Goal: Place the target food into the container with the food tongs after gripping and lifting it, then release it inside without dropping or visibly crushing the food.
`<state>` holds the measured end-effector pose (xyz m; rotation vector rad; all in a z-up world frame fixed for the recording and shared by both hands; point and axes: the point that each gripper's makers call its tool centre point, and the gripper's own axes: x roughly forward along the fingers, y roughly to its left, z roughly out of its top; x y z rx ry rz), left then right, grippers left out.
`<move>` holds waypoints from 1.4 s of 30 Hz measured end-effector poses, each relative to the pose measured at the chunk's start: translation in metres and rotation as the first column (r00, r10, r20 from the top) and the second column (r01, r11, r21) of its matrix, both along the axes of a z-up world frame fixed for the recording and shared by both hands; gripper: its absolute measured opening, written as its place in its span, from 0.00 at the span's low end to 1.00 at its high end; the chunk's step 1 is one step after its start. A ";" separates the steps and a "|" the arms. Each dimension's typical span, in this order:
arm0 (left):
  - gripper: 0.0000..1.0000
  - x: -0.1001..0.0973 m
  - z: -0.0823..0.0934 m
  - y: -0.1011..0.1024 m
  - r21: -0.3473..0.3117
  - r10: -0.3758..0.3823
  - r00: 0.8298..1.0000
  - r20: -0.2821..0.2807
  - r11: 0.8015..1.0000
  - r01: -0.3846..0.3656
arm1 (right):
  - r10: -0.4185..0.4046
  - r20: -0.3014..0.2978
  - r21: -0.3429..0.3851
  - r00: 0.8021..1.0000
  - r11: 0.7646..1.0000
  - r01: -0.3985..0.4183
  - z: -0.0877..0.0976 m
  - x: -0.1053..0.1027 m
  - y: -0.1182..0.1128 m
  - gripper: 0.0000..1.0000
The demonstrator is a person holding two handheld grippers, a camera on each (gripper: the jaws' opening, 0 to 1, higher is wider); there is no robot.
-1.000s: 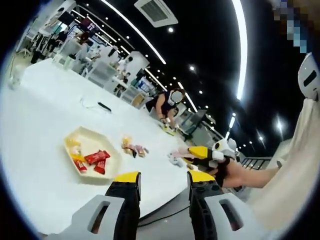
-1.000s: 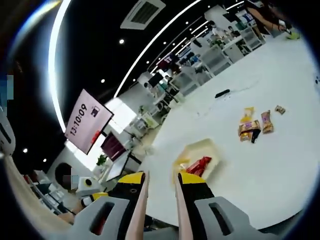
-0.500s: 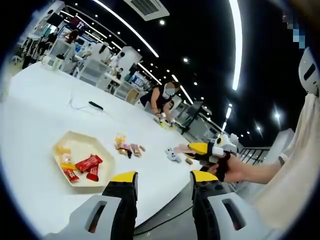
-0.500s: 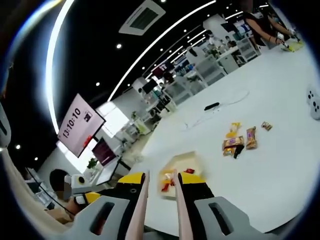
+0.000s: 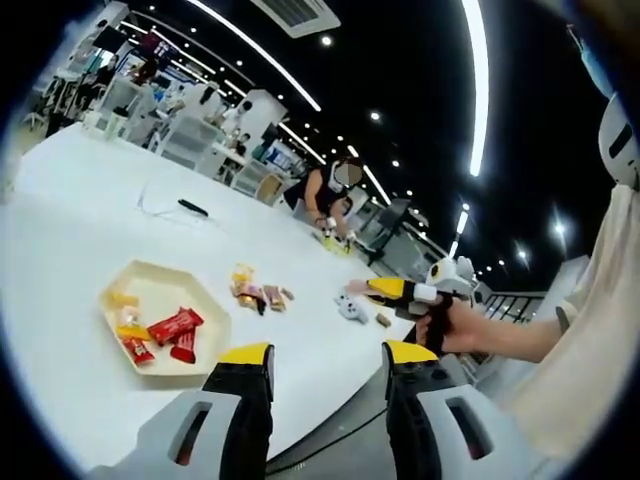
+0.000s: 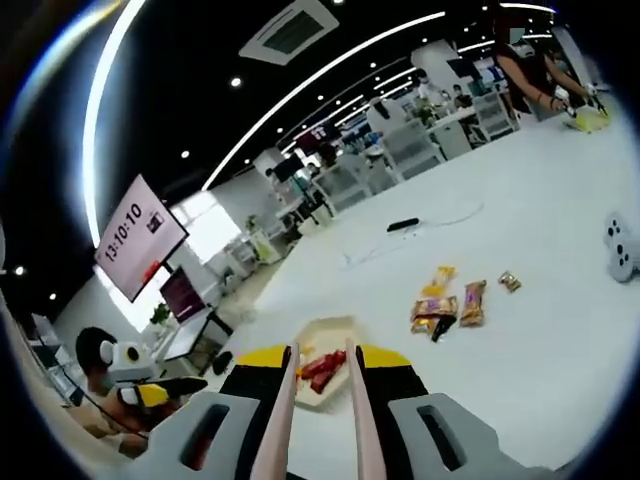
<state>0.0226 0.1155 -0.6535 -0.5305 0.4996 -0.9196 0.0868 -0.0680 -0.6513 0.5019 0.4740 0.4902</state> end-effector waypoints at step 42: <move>0.46 0.016 -0.031 0.000 0.092 0.106 0.992 -0.074 0.991 -0.099 | -0.097 -0.152 -0.280 0.984 0.959 0.051 -0.117 0.120 -0.067 0.25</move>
